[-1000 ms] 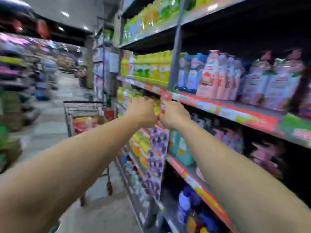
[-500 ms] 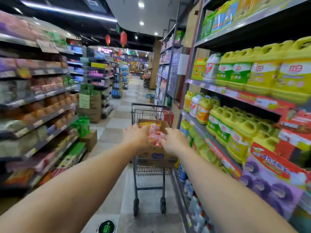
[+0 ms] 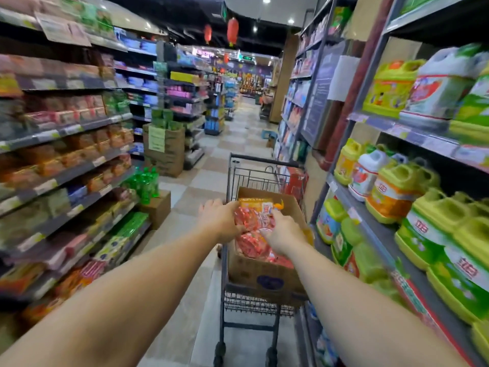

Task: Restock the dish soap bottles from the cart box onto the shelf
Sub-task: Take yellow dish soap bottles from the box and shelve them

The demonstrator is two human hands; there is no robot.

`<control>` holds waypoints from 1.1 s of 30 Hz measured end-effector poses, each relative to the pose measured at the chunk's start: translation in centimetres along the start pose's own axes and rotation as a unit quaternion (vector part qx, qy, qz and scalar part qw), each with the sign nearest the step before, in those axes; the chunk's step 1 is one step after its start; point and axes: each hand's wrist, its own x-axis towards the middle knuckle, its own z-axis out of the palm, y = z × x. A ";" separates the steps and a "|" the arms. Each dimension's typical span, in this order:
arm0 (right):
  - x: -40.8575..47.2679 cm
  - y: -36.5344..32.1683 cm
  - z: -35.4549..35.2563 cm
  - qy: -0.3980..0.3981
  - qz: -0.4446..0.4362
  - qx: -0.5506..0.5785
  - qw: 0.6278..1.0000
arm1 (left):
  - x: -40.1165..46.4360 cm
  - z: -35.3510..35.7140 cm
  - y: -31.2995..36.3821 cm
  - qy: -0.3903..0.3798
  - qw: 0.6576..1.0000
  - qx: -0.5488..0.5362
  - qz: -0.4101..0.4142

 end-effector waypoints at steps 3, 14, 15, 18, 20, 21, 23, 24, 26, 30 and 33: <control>5.8 -0.2 3.1 -0.007 0.017 0.023 1.000 | 6.0 2.5 -1.9 -0.023 1.000 -0.012 0.005; 19.1 4.2 12.2 -0.064 0.182 0.088 0.977 | 24.7 13.3 -5.1 -0.183 0.978 -0.068 0.076; 19.5 5.1 12.2 -0.059 0.201 0.086 0.974 | 25.7 14.1 -4.5 -0.188 0.976 -0.061 0.091; 20.9 8.2 12.1 -0.043 0.255 0.081 0.963 | 28.4 16.5 -2.4 -0.207 0.969 -0.048 0.130; 22.1 10.5 12.5 -0.039 0.281 0.084 0.955 | 29.7 18.6 -0.8 -0.229 0.961 -0.054 0.148; 22.7 11.5 12.6 -0.038 0.288 0.079 0.954 | 30.3 19.7 -0.1 -0.238 0.957 -0.058 0.152; 24.2 13.5 12.8 -0.039 0.296 0.070 0.952 | 31.6 21.7 1.4 -0.253 0.953 -0.065 0.154; 25.0 14.5 12.9 -0.042 0.299 0.071 0.951 | 32.3 22.6 2.2 -0.257 0.952 -0.063 0.153; 26.9 16.8 13.3 -0.050 0.304 0.078 0.948 | 33.6 24.3 3.7 -0.270 0.951 -0.060 0.141; 30.9 20.8 13.4 -0.056 0.300 0.084 0.948 | 36.3 27.0 6.9 -0.296 0.946 -0.060 0.117; 33.9 23.0 13.9 -0.080 0.299 0.075 0.948 | 37.8 28.7 9.0 -0.295 0.948 -0.059 0.105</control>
